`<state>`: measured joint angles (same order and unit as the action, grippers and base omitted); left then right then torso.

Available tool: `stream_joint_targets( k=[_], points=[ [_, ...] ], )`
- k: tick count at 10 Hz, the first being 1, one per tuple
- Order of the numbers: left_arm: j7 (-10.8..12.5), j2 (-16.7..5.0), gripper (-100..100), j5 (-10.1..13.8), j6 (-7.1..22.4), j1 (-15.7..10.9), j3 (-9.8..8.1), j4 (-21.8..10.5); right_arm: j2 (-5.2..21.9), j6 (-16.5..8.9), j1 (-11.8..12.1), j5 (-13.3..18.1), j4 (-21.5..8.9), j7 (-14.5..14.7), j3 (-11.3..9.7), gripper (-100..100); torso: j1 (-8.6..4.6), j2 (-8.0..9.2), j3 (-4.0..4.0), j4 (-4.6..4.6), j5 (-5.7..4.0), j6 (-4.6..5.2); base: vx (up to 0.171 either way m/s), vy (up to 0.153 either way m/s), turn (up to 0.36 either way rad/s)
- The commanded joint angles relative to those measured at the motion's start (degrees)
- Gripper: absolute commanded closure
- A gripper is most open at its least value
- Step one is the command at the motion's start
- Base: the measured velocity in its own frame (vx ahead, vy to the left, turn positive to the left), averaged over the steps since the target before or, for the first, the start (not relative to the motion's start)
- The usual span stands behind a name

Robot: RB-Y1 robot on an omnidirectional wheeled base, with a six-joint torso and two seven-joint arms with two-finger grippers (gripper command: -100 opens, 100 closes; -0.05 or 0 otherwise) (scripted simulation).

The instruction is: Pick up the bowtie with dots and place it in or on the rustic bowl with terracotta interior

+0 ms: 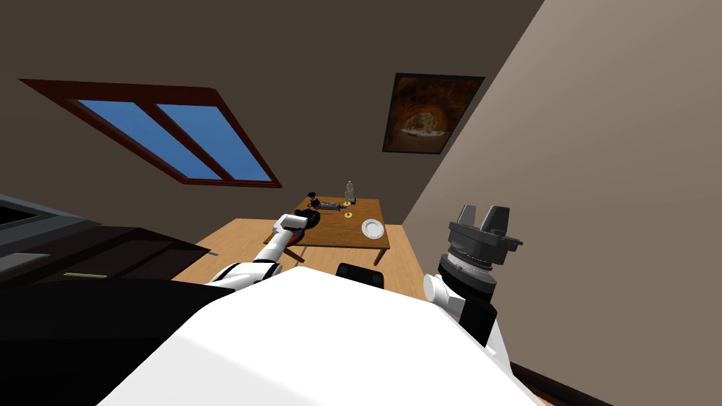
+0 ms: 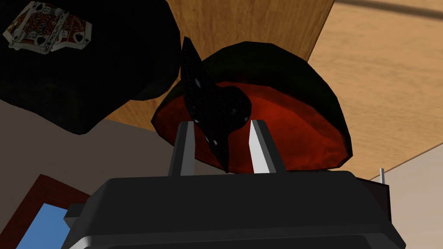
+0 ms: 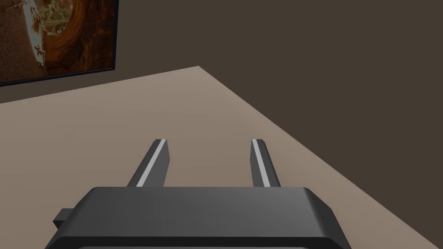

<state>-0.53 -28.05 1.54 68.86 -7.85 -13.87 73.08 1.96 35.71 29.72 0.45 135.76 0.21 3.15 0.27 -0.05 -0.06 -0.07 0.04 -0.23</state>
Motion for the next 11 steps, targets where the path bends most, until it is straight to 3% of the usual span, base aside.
stream_joint_targets(
  k=[1, 5, 7, 8, 9, 11],
  points=[
    [-0.6, -0.3, 100, 0.3, 2.0, -0.6, -0.46, 0.4, 0.0, 0.0, 0.0, 0.0, 0.0, 0.0, 0.0, 0, 0.00, 0.00, 0.00, 0.00, 0.00, 0.00, 0.023, 0.059, 0.084],
    [-3.1, -1.1, 100, 1.1, 6.7, -2.7, -1.64, 1.3, 0.0, 0.0, 0.0, 0.0, 0.0, 0.0, 0.0, 0, 0.14, 0.00, -0.01, -0.02, 0.03, -0.04, 0.027, 0.081, 0.129],
    [-5.2, -1.4, 100, 1.5, 7.4, -4.5, -2.03, 0.9, 0.0, 0.0, 0.0, 0.0, 0.0, 0.0, 0.0, 0, 0.28, 0.00, 0.00, 0.00, 0.04, -0.03, 0.033, 0.120, 0.185],
    [-4.5, -1.4, 100, 1.4, 7.2, -4.1, -1.94, 0.8, 0.0, 0.0, 0.0, 0.0, 0.0, 0.0, 0.0, 0, 0.27, 0.01, 0.01, 0.00, 0.05, -0.01, 0.015, 0.047, 0.035],
    [-4.7, -1.5, -100, 1.4, 7.3, -4.2, -2.03, 0.8, 0.0, 0.0, 0.0, 0.0, 0.0, 0.0, 0.0, 0, 0.04, 0.07, 0.03, 0.00, 0.06, 0.08, 0.003, 0.011, -0.003],
    [-4.7, -1.5, -100, 1.4, 7.3, -4.2, -2.03, 0.8, 0.0, 0.0, 0.0, 0.0, 0.0, 0.0, 0.0, 0, -0.19, 0.13, 0.07, 0.02, 0.00, 0.09, 0.000, 0.000, 0.000]
  ],
)
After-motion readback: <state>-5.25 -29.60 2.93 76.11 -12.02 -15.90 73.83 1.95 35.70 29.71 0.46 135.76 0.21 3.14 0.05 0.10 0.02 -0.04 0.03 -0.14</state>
